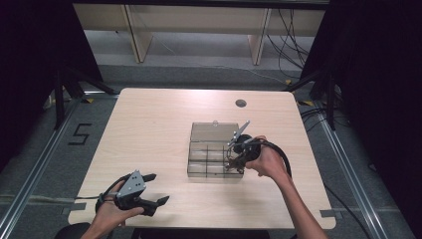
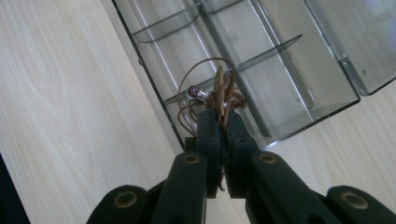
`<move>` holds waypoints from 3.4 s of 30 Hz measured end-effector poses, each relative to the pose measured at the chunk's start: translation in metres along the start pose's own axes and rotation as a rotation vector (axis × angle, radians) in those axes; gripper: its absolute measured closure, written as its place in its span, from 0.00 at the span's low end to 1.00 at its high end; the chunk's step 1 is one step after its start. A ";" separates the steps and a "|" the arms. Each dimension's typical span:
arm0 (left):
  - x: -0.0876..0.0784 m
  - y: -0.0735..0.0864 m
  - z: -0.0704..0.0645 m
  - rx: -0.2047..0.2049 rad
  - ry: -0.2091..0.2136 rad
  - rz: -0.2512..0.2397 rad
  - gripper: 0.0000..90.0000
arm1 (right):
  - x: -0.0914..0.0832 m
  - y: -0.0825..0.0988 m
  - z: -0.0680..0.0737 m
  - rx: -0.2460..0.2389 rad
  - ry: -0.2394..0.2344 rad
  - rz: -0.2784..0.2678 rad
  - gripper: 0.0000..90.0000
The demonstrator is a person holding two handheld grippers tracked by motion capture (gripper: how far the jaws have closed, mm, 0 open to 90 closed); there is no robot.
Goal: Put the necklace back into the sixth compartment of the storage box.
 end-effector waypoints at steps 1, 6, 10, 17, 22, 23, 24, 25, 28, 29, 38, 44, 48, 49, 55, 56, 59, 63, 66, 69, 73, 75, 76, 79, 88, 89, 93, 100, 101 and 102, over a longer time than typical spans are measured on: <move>0.000 -0.001 0.000 -0.008 0.002 -0.007 0.17 | 0.002 0.000 0.000 -0.002 -0.007 0.007 0.97; 0.000 0.000 -0.001 -0.006 0.004 -0.006 0.17 | 0.011 0.001 -0.003 -0.001 -0.024 0.024 0.97; 0.000 0.000 -0.002 -0.025 0.004 -0.006 0.17 | 0.016 0.001 -0.002 0.005 -0.039 0.034 0.97; 0.000 -0.001 0.000 -0.006 0.001 -0.008 0.17 | 0.025 0.005 0.000 -0.004 -0.071 0.052 0.97; -0.001 -0.001 -0.003 -0.031 0.003 -0.007 0.17 | 0.030 0.004 0.002 -0.009 -0.081 0.065 0.97; 0.000 -0.002 -0.003 -0.026 0.004 -0.012 0.17 | 0.032 0.004 0.000 -0.002 -0.082 0.075 0.97; -0.001 -0.001 0.000 0.009 -0.003 -0.004 0.17 | 0.032 0.004 0.000 -0.002 -0.082 0.075 0.97; -0.001 -0.001 0.000 0.006 -0.002 -0.006 0.17 | 0.033 0.005 0.000 0.001 -0.091 0.076 0.96; -0.001 -0.001 -0.001 -0.008 0.000 -0.007 0.17 | 0.034 0.005 -0.003 0.007 -0.085 0.061 0.90; -0.001 -0.001 -0.001 -0.010 -0.002 -0.010 0.17 | 0.033 0.005 -0.005 0.014 -0.080 0.054 0.87; -0.002 -0.002 0.000 0.004 -0.001 -0.009 0.17 | 0.012 0.003 -0.009 0.082 -0.009 -0.057 0.66; -0.001 -0.002 0.000 0.000 0.000 -0.015 0.17 | 0.010 0.008 -0.007 0.087 -0.002 -0.098 0.62; -0.001 -0.001 -0.001 -0.033 0.001 -0.016 0.17 | 0.004 0.010 -0.004 0.118 0.015 -0.120 0.58; -0.002 -0.001 0.002 -0.003 -0.008 -0.006 0.17 | 0.003 0.012 -0.002 0.133 0.014 -0.115 0.57; -0.001 -0.001 0.000 -0.024 -0.005 -0.015 0.17 | 0.003 0.014 0.006 0.118 0.018 -0.152 0.51; -0.001 -0.001 0.000 -0.026 -0.005 -0.014 0.17 | 0.003 0.014 0.008 0.115 0.013 -0.157 0.51; -0.001 0.000 0.002 -0.005 -0.008 -0.003 0.17 | 0.002 0.015 0.011 0.120 0.018 -0.176 0.49; -0.001 0.000 0.000 -0.023 -0.008 -0.008 0.17 | 0.000 0.017 0.014 0.133 0.024 -0.191 0.48; -0.001 0.000 0.000 -0.031 -0.004 -0.006 0.17 | 0.000 0.018 0.016 0.149 0.021 -0.194 0.47; -0.001 0.000 0.001 -0.008 -0.008 -0.007 0.17 | -0.002 0.019 0.019 0.147 0.026 -0.207 0.46; -0.001 -0.001 -0.001 -0.034 -0.003 -0.016 0.17 | -0.002 0.022 0.023 0.185 0.018 -0.200 0.44; -0.001 -0.002 0.000 -0.001 -0.002 -0.015 0.17 | -0.001 0.023 0.023 0.174 0.009 -0.210 0.43; -0.001 -0.002 0.000 -0.001 0.000 -0.015 0.17 | -0.001 0.023 0.023 0.174 0.009 -0.210 0.43; -0.002 -0.002 0.000 -0.001 -0.001 -0.015 0.17 | -0.001 0.026 0.023 0.201 0.015 -0.212 0.40; -0.002 -0.002 0.000 -0.001 0.001 -0.016 0.17 | 0.000 0.024 0.025 0.206 0.002 -0.242 0.37; -0.002 -0.003 0.000 -0.004 0.000 -0.017 0.17 | 0.000 0.025 0.026 0.221 -0.001 -0.242 0.37; -0.002 -0.003 -0.001 -0.013 0.003 -0.022 0.17 | 0.001 0.026 0.026 0.223 0.001 -0.242 0.35; -0.001 -0.003 -0.002 -0.033 0.002 -0.022 0.17 | -0.003 0.028 0.029 0.272 0.011 -0.237 0.31; -0.002 -0.003 -0.002 -0.027 -0.002 -0.022 0.17 | -0.002 0.027 0.029 0.241 0.008 -0.259 0.31; -0.002 -0.003 -0.001 -0.012 0.000 -0.022 0.17 | -0.003 0.027 0.029 0.259 0.013 -0.250 0.31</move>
Point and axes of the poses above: each handheld gripper's, and its own axes: x roughly forward along the jaws, y roughly out of its underside, z roughly to its left, the point moved 8 cm from there along x, roughly forward along the jaws, and after that the axes turned 1 degree about -x, right-handed, at the moved point
